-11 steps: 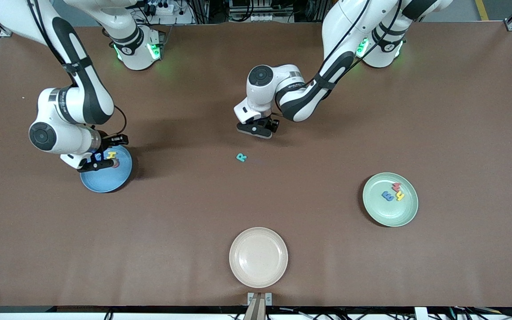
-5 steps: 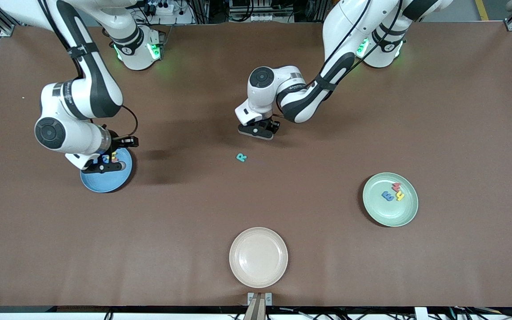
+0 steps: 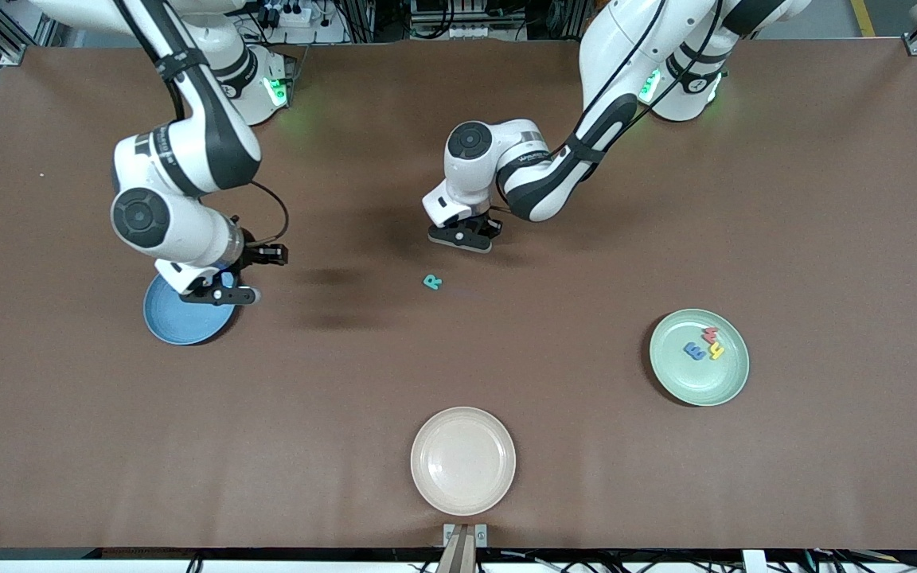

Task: Sort uppercase to blue plate, lowercase to green plate
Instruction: 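Grasp the blue g with the left gripper while the right gripper returns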

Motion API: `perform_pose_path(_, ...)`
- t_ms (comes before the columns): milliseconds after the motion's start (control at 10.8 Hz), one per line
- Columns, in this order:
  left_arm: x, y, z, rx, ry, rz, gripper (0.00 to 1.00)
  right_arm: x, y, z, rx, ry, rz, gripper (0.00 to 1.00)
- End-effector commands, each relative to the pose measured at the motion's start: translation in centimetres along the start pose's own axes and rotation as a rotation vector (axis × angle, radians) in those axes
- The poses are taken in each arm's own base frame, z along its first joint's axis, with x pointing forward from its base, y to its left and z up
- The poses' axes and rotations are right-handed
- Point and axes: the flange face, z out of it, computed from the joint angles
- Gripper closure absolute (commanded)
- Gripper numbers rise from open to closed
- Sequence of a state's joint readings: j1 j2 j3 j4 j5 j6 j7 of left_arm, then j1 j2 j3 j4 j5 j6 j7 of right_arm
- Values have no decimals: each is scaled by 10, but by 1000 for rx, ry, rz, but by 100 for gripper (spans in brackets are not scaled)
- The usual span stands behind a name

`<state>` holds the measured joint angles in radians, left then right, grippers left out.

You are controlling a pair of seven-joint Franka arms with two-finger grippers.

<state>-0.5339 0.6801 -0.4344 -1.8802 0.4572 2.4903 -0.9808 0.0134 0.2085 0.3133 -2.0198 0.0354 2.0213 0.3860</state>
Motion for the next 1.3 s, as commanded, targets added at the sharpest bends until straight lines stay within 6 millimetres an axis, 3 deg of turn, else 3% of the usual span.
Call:
perform_pose_path(0,6,0,-3,3,20,-30,100,-17,-41,-9,21,43,81,38)
perform_pose_path(93,12,-7,-10,17,24,-43,100,-23,-58,-9,32,59,106,38)
perform_pose_path(372,46,-51,-69,94,62,-112,100,-35,-95,-2,62,86,178,38)
perform_pose_path(743,81,-109,-110,119,101,-202,100,-56,-155,23,75,144,260,37)
perform_pose_path(929,103,-155,-129,124,100,-253,100,-67,-178,38,79,152,298,37)
perform_pose_path(1208,148,-239,-174,61,37,-263,100,-76,-216,55,74,189,325,32)
